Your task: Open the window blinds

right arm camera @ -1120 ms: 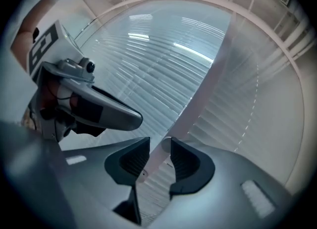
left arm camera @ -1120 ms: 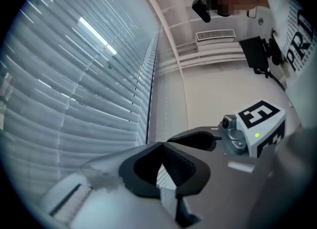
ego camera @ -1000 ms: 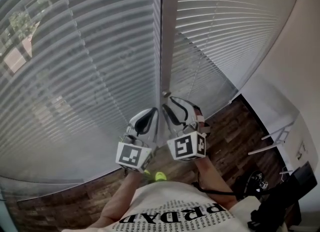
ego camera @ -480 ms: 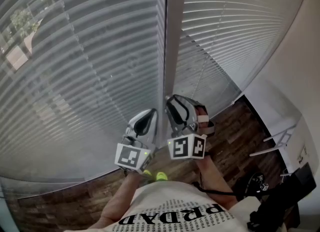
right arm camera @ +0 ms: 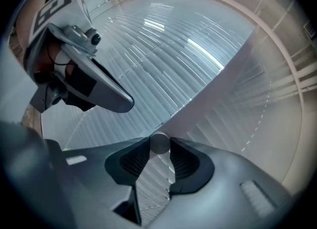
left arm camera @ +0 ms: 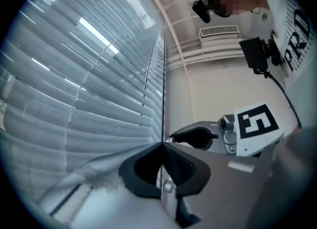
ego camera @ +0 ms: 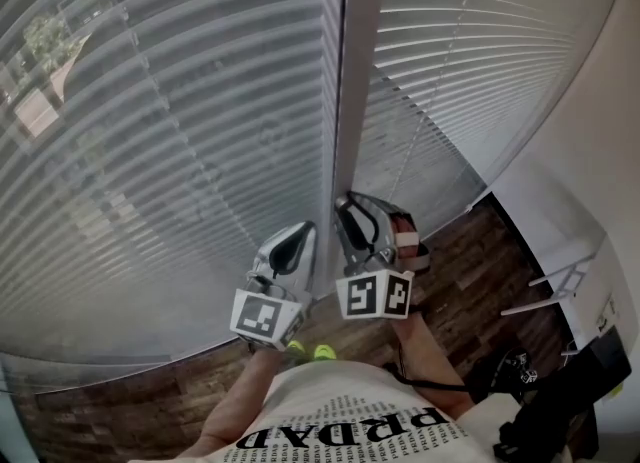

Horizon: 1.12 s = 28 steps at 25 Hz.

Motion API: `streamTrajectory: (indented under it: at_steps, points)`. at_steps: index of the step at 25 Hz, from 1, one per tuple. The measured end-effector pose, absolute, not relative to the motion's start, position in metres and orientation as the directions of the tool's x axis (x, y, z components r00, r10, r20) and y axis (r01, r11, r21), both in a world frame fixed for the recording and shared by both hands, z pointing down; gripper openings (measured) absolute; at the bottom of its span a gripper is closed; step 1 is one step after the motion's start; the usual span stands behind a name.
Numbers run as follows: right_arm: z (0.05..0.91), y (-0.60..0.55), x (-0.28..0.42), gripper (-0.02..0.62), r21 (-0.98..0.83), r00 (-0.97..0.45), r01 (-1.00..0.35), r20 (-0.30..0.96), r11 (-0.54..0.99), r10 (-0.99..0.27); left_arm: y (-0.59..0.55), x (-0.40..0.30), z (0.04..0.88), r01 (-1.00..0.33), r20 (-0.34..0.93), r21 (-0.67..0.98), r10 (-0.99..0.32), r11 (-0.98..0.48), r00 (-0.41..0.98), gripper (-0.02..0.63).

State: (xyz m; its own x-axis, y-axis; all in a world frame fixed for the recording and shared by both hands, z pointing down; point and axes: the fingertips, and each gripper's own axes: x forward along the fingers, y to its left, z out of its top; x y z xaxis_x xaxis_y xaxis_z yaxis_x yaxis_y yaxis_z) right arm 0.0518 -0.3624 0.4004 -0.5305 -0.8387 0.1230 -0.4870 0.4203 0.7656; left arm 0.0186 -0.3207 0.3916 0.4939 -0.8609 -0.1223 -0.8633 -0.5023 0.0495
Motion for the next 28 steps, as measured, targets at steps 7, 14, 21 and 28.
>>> streamTrajectory:
  at_steps: [7, 14, 21, 28]
  points:
    - [0.3990, -0.3628, 0.0517, 0.124, 0.730, -0.526, -0.528, 0.121, 0.435, -0.842, -0.3198, 0.0187, 0.3884, -0.857, -0.136, 0.063, -0.855, -0.512, 0.501, -0.009]
    - [0.3987, -0.3638, 0.0524, 0.124, 0.652, -0.538, -0.595, 0.111, 0.470, -0.836, -0.3188, 0.0130, 0.3914, -0.859, -0.126, 0.043, -0.856, -0.510, 0.501, -0.008]
    - [0.3980, -0.3657, 0.0535, 0.124, 0.558, -0.555, -0.654, 0.107, 0.512, -0.825, -0.3183, 0.0113, 0.3873, -0.864, -0.136, 0.060, -0.861, -0.501, 0.490, -0.008]
    - [0.3963, -0.3652, 0.0552, 0.124, 0.384, -0.583, -0.731, 0.078, 0.564, -0.809, -0.3150, 0.0145, 0.3857, -0.862, -0.137, 0.060, -0.859, -0.504, 0.493, -0.009]
